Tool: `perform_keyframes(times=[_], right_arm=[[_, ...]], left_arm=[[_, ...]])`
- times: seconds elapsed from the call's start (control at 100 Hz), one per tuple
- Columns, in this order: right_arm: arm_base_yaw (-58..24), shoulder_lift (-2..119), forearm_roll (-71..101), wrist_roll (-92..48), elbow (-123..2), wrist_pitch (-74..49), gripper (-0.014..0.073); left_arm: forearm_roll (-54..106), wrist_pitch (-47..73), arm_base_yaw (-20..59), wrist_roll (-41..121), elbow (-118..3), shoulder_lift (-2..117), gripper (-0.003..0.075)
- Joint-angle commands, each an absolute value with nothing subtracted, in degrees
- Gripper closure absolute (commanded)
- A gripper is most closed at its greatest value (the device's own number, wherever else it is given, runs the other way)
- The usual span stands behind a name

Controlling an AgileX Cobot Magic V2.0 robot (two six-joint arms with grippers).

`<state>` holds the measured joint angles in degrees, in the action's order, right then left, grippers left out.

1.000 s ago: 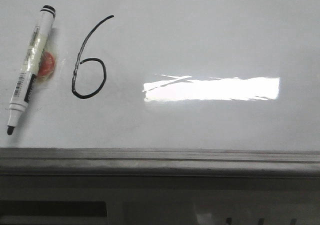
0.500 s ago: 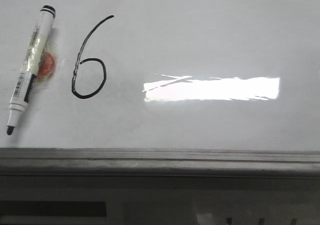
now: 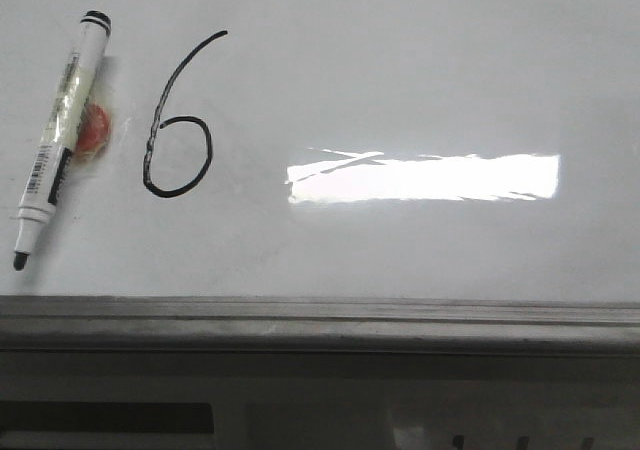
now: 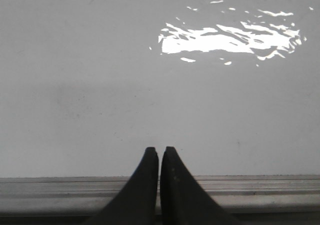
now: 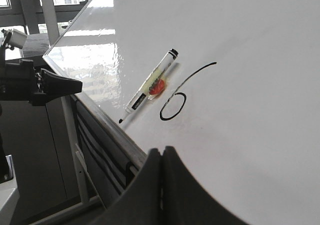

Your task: Write number 6 on whiteboard

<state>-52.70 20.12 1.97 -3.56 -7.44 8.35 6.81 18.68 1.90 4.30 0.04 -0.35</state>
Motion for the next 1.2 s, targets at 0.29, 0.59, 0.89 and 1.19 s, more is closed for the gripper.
perform_keyframes(times=[0.29, 0.59, 0.89, 1.19], right_arm=[[-52.3, 20.5, 1.4, -4.0, -8.8, 13.1, 0.0657], [-43.5, 20.5, 1.4, -4.0, -5.5, 15.9, 0.0657], [-20.9, 20.5, 1.4, -4.0, 1.4, 20.3, 0.0657], [-4.1, 17.7, 1.4, -4.0, 1.5, 11.0, 0.0657]], left_arm=[[7.5, 15.4, 1.7, 3.9, 1.5, -2.0, 0.0741], [7.5, 15.4, 1.7, 3.9, 1.5, -2.0, 0.0741], [7.5, 15.4, 1.7, 3.9, 1.5, -2.0, 0.0741], [7.5, 15.4, 1.7, 3.9, 1.5, -2.0, 0.0741]])
